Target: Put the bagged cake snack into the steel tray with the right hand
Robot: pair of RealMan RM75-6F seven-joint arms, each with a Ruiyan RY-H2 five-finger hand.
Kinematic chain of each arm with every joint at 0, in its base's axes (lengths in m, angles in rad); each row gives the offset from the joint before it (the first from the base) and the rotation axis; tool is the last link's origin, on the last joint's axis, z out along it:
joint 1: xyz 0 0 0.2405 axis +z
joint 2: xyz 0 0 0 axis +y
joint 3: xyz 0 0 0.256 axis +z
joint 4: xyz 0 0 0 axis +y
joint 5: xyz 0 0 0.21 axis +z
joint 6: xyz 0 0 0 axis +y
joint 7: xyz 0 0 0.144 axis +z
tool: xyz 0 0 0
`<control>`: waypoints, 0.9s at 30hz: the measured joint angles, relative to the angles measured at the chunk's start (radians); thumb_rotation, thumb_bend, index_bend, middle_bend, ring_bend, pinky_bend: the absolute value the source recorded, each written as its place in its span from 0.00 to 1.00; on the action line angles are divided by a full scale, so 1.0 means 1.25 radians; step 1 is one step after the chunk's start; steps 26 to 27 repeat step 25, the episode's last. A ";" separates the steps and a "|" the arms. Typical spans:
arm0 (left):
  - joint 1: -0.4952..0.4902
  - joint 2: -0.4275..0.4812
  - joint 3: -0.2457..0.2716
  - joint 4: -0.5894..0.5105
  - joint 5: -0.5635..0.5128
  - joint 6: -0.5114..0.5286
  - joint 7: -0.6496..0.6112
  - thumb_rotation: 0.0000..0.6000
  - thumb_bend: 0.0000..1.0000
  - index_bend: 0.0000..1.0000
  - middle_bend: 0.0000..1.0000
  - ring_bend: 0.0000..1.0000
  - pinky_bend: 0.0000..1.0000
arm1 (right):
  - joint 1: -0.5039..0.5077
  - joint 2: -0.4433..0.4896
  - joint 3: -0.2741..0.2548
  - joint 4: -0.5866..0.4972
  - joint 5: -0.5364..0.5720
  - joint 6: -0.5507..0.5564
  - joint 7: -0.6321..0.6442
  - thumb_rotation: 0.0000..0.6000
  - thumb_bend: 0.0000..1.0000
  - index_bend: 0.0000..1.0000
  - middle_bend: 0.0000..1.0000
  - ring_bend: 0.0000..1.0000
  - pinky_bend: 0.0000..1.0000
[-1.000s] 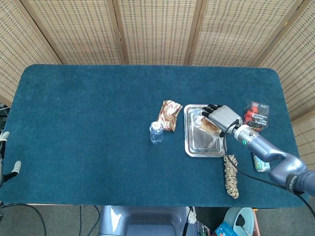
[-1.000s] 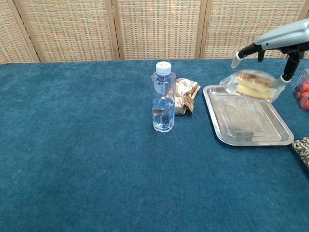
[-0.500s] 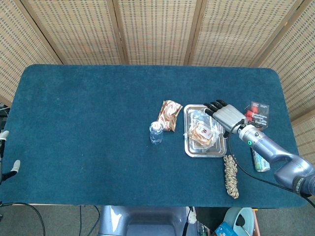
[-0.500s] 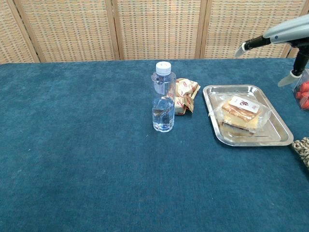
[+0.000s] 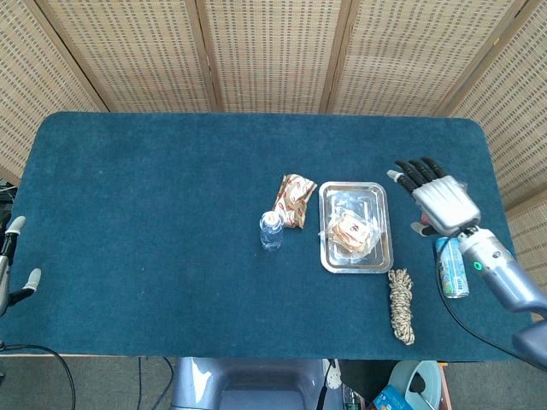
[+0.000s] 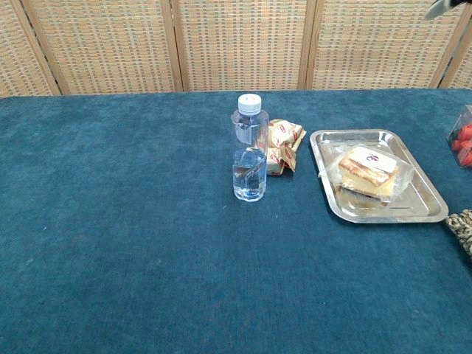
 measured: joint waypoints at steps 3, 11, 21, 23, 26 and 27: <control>-0.009 0.003 0.002 0.002 0.023 -0.007 -0.004 0.97 0.37 0.00 0.00 0.00 0.00 | -0.089 0.022 -0.003 -0.059 0.017 0.148 -0.040 1.00 0.23 0.06 0.00 0.00 0.00; -0.012 0.012 0.017 0.001 0.093 0.009 -0.011 0.97 0.37 0.00 0.00 0.00 0.00 | -0.403 0.035 -0.042 -0.131 0.018 0.523 -0.032 1.00 0.23 0.06 0.00 0.00 0.00; -0.009 -0.002 0.034 0.035 0.131 0.016 -0.042 0.97 0.37 0.00 0.00 0.00 0.00 | -0.554 -0.042 -0.072 -0.088 -0.009 0.626 0.019 1.00 0.23 0.06 0.00 0.00 0.00; -0.007 -0.006 0.037 0.042 0.135 0.019 -0.050 0.97 0.37 0.00 0.00 0.00 0.00 | -0.558 -0.056 -0.070 -0.073 -0.009 0.613 0.026 1.00 0.23 0.06 0.00 0.00 0.00; -0.006 -0.008 0.039 0.045 0.137 0.020 -0.054 0.97 0.37 0.00 0.00 0.00 0.00 | -0.559 -0.065 -0.067 -0.064 -0.009 0.602 0.031 1.00 0.23 0.06 0.00 0.00 0.00; -0.006 -0.008 0.039 0.045 0.137 0.020 -0.054 0.97 0.37 0.00 0.00 0.00 0.00 | -0.559 -0.065 -0.067 -0.064 -0.009 0.602 0.031 1.00 0.23 0.06 0.00 0.00 0.00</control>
